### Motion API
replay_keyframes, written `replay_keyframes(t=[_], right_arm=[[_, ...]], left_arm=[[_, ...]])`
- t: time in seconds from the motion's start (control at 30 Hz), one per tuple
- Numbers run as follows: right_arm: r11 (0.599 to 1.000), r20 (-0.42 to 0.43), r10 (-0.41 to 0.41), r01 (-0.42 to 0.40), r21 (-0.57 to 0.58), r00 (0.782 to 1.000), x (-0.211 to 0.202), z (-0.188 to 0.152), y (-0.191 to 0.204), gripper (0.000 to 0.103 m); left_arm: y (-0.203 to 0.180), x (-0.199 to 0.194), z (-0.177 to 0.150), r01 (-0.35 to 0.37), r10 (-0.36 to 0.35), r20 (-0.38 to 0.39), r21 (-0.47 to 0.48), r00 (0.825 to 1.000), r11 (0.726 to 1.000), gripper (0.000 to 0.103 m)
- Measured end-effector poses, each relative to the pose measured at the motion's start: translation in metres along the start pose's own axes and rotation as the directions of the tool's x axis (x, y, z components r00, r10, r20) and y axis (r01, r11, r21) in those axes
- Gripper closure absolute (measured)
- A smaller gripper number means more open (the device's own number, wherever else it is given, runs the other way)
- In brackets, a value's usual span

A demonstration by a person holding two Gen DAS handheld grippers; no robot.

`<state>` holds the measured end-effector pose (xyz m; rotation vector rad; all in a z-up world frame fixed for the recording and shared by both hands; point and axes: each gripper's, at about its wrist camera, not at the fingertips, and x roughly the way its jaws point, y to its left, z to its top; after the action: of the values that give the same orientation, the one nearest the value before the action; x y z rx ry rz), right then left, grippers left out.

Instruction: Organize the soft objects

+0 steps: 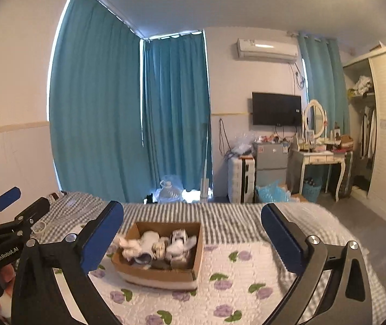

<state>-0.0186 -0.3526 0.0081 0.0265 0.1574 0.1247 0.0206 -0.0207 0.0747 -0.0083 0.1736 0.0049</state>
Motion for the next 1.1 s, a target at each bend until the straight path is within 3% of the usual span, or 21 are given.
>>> replay_keyframes(t=[0.23, 0.5, 1.1], right_arm=[[0.999, -0.104, -0.023, 0.026, 0.021, 0.994, 0.048, -0.051, 0.0, 0.001], [0.999, -0.16, -0.036, 0.036, 0.001, 0.987, 0.073, -0.074, 0.001, 0.001], [1.0, -0.173, -0.018, 0.016, -0.011, 0.985, 0.07, -0.076, 0.011, 0.001]], left_arm=[[-0.009, 0.027, -0.039, 0.025, -0.023, -0.071, 0.026, 0.997, 0.999, 0.009], [-0.004, 0.042, -0.063, 0.019, -0.018, -0.123, 0.009, 0.992, 1.0, 0.009], [0.002, 0.036, -0.063, 0.031, -0.031, -0.13, -0.001, 0.991, 1.0, 0.009]])
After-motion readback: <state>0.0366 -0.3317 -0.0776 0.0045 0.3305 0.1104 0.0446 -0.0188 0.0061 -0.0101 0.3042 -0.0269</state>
